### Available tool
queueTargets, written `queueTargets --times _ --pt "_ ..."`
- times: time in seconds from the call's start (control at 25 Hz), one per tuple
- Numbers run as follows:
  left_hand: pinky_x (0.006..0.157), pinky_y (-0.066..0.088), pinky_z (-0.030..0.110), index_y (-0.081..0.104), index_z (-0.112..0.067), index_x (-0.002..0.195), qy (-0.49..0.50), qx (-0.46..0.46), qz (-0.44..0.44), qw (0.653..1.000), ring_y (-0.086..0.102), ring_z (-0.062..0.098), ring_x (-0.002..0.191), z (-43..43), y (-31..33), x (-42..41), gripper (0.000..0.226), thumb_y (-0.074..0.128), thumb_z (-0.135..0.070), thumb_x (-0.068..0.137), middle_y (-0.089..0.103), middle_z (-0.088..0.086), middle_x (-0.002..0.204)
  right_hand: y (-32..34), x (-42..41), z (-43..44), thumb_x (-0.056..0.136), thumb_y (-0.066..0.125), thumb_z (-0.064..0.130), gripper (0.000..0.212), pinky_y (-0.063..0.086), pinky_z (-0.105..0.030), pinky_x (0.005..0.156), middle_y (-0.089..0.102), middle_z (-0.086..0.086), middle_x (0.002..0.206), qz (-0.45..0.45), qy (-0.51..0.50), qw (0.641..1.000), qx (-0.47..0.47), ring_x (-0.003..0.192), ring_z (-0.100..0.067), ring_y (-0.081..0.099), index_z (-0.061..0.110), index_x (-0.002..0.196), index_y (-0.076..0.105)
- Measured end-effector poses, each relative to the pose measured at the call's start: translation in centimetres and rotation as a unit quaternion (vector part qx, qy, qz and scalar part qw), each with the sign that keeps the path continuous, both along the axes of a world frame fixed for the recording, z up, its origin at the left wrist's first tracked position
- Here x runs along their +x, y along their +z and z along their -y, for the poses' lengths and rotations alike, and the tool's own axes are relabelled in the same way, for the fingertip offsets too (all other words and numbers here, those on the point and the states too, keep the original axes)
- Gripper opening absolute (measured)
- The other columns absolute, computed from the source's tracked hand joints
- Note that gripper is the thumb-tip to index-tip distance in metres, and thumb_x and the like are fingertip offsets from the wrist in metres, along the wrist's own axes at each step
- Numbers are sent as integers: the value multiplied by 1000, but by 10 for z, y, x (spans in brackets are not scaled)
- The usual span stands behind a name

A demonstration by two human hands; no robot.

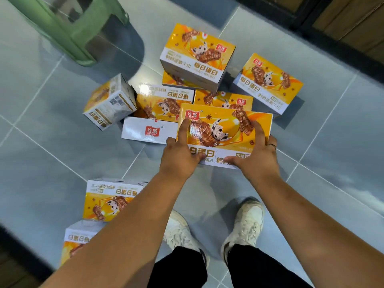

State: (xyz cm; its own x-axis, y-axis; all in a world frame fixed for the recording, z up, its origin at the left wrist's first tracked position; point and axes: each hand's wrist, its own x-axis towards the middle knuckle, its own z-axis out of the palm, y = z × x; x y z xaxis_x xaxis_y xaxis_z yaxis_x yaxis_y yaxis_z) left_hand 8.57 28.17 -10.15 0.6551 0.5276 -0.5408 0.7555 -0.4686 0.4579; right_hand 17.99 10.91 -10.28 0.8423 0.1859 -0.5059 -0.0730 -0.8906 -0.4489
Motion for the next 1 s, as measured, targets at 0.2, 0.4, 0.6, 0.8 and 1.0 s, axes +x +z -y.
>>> queueTargets --times 0.2,0.4,0.6,0.8,1.0 --pt "93 50 49 -3 -54 145 5 14 39 999 54 37 115 -14 137 9 106 77 -44 77 42 16 132 135 14 -10 59 86 53 117 44 -53 101 20 -11 150 51 27 998 13 134 -35 36 51 146 7" --pt "89 44 34 6 -50 148 -5 51 94 994 54 31 110 -30 298 21 104 80 -43 74 43 11 124 283 22 -18 56 87 53 115 46 -52 100 20 -9 151 115 11 992 53 133 -34 38 56 143 11" --pt "90 44 35 10 -51 146 -52 97 135 985 56 29 111 -37 447 31 96 76 -48 76 40 6 124 418 28 -18 55 87 51 115 50 -52 95 27 -5 144 177 -15 979 103 124 -32 47 56 142 14" --pt "87 46 38 11 -51 142 -79 131 192 970 56 29 107 -33 566 33 96 78 -49 73 39 6 125 539 23 -10 56 86 53 109 50 -43 94 27 -3 142 243 -17 961 134 123 -30 47 56 141 16" --pt "84 50 40 0 -52 144 -114 162 261 945 57 28 103 -1 656 40 107 78 -52 71 34 4 123 636 21 29 55 84 59 113 48 -45 97 26 -3 139 304 -37 941 142 120 -29 46 60 141 11"
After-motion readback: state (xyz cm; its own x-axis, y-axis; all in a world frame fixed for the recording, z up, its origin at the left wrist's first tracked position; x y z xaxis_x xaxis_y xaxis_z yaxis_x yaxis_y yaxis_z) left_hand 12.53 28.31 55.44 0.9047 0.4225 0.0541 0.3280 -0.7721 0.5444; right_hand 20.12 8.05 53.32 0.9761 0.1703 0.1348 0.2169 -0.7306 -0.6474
